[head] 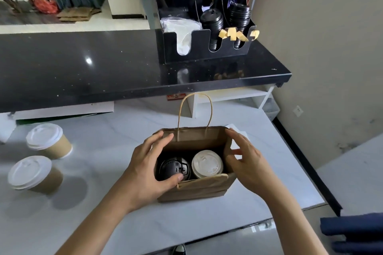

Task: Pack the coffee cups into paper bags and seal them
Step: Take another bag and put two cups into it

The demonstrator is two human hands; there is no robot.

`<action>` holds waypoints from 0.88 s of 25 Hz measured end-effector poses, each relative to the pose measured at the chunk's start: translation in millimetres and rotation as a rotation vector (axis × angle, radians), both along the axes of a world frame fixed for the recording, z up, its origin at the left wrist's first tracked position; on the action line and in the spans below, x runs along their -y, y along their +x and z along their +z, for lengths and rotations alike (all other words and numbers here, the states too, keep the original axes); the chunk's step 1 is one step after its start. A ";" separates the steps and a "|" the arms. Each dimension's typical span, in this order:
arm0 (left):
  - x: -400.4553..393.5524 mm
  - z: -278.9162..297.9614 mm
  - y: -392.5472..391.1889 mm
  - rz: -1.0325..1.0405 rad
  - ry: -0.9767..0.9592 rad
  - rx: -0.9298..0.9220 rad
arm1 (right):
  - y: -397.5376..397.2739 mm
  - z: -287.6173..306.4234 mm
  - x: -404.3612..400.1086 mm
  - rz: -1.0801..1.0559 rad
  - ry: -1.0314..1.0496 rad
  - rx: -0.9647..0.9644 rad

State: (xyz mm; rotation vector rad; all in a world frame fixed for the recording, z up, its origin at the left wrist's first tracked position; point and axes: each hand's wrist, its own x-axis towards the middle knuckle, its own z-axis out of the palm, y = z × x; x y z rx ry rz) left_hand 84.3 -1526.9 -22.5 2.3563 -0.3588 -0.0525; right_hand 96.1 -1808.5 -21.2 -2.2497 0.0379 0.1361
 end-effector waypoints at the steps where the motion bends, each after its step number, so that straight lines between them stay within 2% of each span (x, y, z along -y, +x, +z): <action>1: -1.3 0.4 5.3 0.004 0.001 -0.003 | 5.3 -0.4 -1.2 0.000 0.003 -0.004; 18: 12.7 4.8 48.7 0.103 0.021 -0.020 | 77.9 3.1 22.4 0.160 -0.034 0.014; 22: 15.0 8.5 47.9 0.143 0.060 0.017 | 81.7 17.4 27.9 0.206 -0.075 0.083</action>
